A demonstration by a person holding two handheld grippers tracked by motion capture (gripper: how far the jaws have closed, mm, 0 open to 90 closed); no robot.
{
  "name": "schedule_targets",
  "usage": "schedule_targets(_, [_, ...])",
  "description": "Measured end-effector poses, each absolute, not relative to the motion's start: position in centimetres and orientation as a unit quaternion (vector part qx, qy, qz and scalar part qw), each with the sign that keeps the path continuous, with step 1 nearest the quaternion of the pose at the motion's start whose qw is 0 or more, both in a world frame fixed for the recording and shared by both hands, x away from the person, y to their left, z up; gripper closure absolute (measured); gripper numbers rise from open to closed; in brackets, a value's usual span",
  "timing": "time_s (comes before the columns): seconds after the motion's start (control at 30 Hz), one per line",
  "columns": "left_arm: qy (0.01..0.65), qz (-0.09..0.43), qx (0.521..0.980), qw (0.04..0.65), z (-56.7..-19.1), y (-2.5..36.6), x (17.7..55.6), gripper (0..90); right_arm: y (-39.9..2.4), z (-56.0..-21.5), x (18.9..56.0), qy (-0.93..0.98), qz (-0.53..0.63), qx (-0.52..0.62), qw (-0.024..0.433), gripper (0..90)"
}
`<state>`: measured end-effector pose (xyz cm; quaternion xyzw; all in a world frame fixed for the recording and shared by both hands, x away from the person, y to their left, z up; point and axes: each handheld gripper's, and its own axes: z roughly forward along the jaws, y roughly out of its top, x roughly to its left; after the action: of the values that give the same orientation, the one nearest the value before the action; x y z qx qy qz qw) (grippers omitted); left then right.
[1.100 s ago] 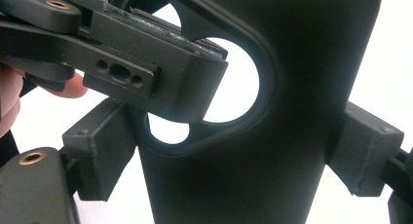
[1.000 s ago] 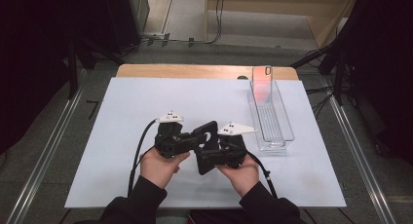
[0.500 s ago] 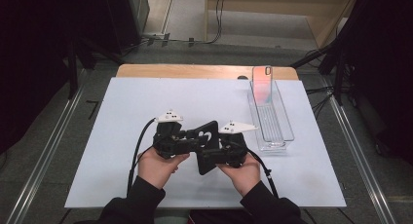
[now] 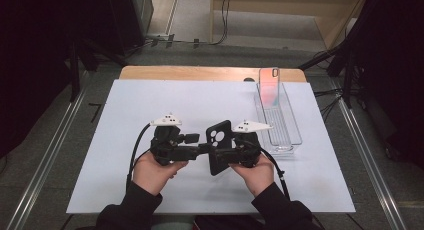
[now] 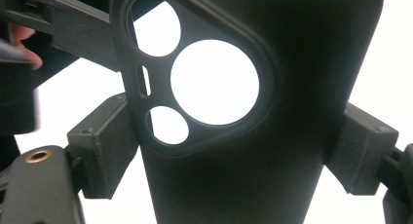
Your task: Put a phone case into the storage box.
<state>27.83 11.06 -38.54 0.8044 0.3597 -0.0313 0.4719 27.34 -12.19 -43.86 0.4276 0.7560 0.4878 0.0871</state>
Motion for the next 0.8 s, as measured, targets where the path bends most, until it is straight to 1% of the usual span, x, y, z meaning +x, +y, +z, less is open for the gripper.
schedule_targets(0.3, [0.329, -0.049, 0.821, 0.464, -38.8, 11.9, 28.0, 34.0, -13.2, -43.7, 27.7, 0.756, 0.483, 0.432, 0.092, 13.9])
schedule_targets(0.37, [0.322, -0.046, 0.825, 0.462, -39.0, 12.0, 28.0, 34.0, -13.5, -43.6, 27.8, 0.757, 0.484, 0.430, 0.092, 13.9])
schedule_targets(0.5, [0.309, -0.044, 0.836, 0.451, -39.7, 12.5, 28.3, 33.8, -13.9, -43.5, 28.0, 0.763, 0.488, 0.415, 0.086, 13.9])
schedule_targets(0.63, [0.302, -0.054, 0.834, 0.459, -40.2, 13.1, 28.5, 33.6, -14.2, -43.4, 28.1, 0.761, 0.493, 0.416, 0.077, 13.9])
schedule_targets(0.67, [0.299, -0.056, 0.834, 0.460, -40.3, 13.2, 28.5, 32.2, -14.3, -43.4, 28.1, 0.761, 0.493, 0.416, 0.075, 13.9])
schedule_targets(0.8, [0.284, -0.051, 0.840, 0.460, -40.7, 13.5, 28.5, 31.7, -14.5, -43.2, 28.2, 0.761, 0.492, 0.416, 0.072, 14.0])
